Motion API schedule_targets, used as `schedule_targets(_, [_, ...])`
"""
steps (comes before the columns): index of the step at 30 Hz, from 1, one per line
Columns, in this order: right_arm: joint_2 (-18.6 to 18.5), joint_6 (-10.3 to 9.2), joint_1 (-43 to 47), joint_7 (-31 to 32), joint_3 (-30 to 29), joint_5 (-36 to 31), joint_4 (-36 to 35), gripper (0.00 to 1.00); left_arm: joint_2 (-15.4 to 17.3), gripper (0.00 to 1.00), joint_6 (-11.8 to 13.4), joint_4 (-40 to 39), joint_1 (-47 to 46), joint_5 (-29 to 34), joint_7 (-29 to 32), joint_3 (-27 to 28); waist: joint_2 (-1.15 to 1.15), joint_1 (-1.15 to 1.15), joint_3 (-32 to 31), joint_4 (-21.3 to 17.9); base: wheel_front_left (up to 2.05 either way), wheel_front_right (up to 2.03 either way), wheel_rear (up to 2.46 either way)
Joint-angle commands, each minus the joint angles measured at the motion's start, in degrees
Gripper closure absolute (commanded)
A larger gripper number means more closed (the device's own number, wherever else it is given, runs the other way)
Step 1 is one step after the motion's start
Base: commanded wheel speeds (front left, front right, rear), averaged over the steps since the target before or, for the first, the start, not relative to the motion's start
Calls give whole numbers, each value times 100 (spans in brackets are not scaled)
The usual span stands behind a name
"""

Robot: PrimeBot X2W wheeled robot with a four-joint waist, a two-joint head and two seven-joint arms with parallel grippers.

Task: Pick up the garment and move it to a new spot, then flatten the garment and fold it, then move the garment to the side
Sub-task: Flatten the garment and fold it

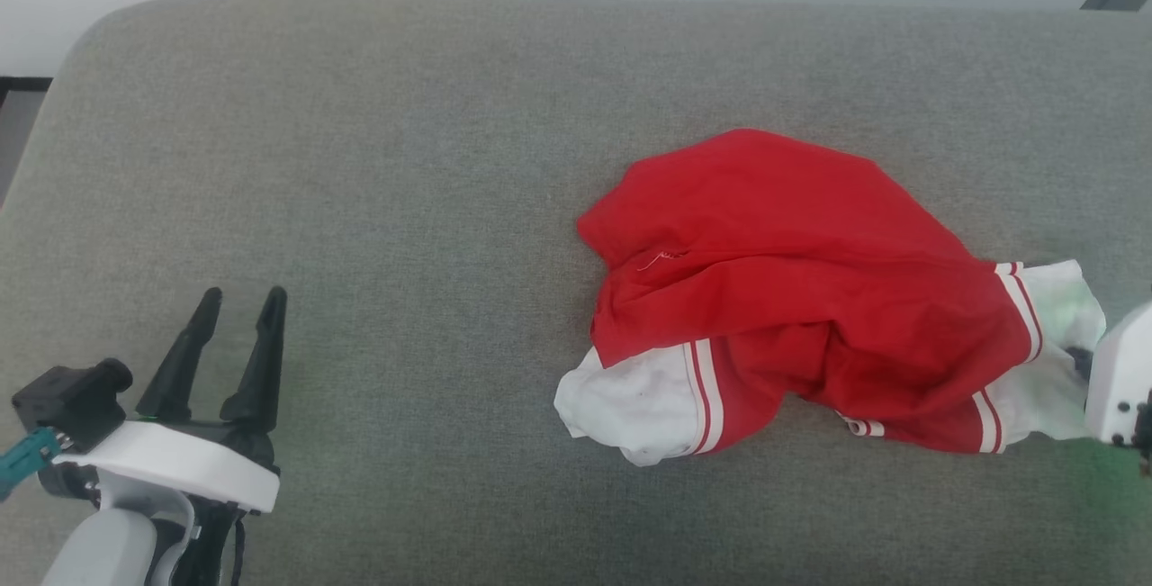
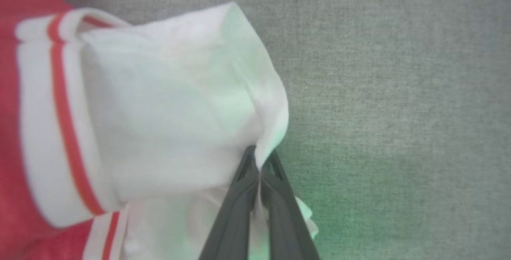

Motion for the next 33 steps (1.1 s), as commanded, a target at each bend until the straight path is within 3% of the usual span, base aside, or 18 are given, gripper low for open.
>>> schedule_targets(1, [118,-4,-86,-56,19,-27,208,62,25,0,-12,22,-119,-6,-27,-46,0,0,38,42,0,0,0])
schedule_targets(3, [156,-2,-132,-79,25,-20,315,57,40,0,-12,40,-146,-17,-27,-70,0,0,46,53,0,0,0])
schedule_targets(4, [174,-2,-195,-105,28,-10,420,48,56,0,-12,56,-172,-25,-27,-99,0,0,57,61,0,0,0])
schedule_targets(5, [190,-2,-244,-130,37,-19,501,0,71,0,-12,74,-196,-29,-27,-117,0,0,61,67,0,0,0])
schedule_targets(10, [148,-2,-452,-133,182,16,679,0,184,0,-13,99,-291,-87,-20,-231,0,0,34,21,0,0,0])
schedule_targets(17, [-34,-2,-485,-490,414,170,209,0,427,0,-13,-76,-332,-298,248,-309,0,0,-96,-164,0,0,0])
schedule_targets(24, [49,-2,-296,-1433,402,189,-583,0,642,0,4,-538,-448,-412,862,-427,0,0,-223,-392,0,0,0])
schedule_targets(33, [483,-2,9,-2849,138,-403,-1250,0,964,0,73,-1179,-751,-581,2269,-863,0,0,-433,-730,0,0,0])
